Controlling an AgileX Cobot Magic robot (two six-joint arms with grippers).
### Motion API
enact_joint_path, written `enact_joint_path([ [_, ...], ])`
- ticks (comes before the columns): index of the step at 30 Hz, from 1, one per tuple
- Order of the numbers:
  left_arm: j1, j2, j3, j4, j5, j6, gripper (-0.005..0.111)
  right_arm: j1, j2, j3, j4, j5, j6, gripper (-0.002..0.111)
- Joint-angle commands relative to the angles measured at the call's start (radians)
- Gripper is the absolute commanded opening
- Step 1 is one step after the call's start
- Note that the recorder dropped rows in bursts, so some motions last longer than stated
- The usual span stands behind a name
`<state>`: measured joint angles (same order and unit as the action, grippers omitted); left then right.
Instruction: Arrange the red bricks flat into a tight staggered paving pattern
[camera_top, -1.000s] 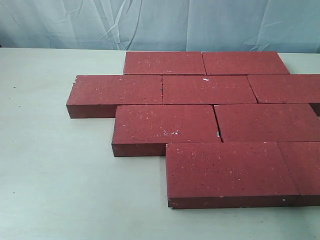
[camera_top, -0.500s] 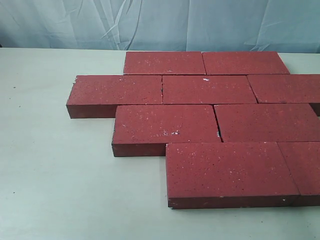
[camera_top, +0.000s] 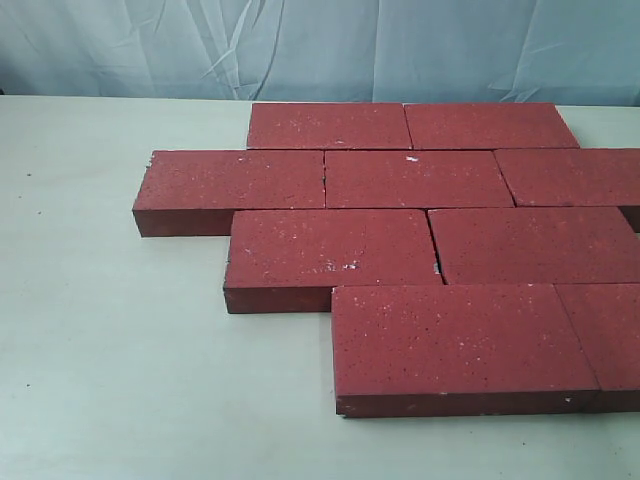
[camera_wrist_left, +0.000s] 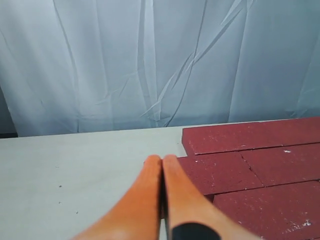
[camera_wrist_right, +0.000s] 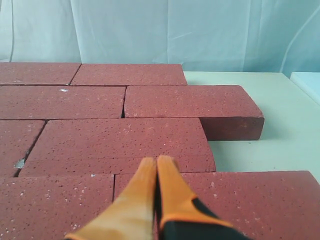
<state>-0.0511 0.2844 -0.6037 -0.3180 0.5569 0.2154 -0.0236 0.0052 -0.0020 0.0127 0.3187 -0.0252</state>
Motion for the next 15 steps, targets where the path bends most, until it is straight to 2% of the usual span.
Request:
enact_joint_path([
  [1, -0.002, -0.059, 0.007, 0.008, 0.043, 0.012, 0.0, -0.005, -0.005, 0.002, 0.0, -0.015, -0.001, -0.001],
  [6, -0.002, -0.074, 0.007, 0.046, 0.123, 0.012, 0.0, -0.005, -0.005, 0.002, 0.0, -0.015, -0.001, -0.001],
  [15, -0.002, -0.074, 0.007, 0.073, 0.124, 0.012, 0.0, -0.005, -0.005, 0.002, 0.0, -0.015, -0.001, -0.001],
])
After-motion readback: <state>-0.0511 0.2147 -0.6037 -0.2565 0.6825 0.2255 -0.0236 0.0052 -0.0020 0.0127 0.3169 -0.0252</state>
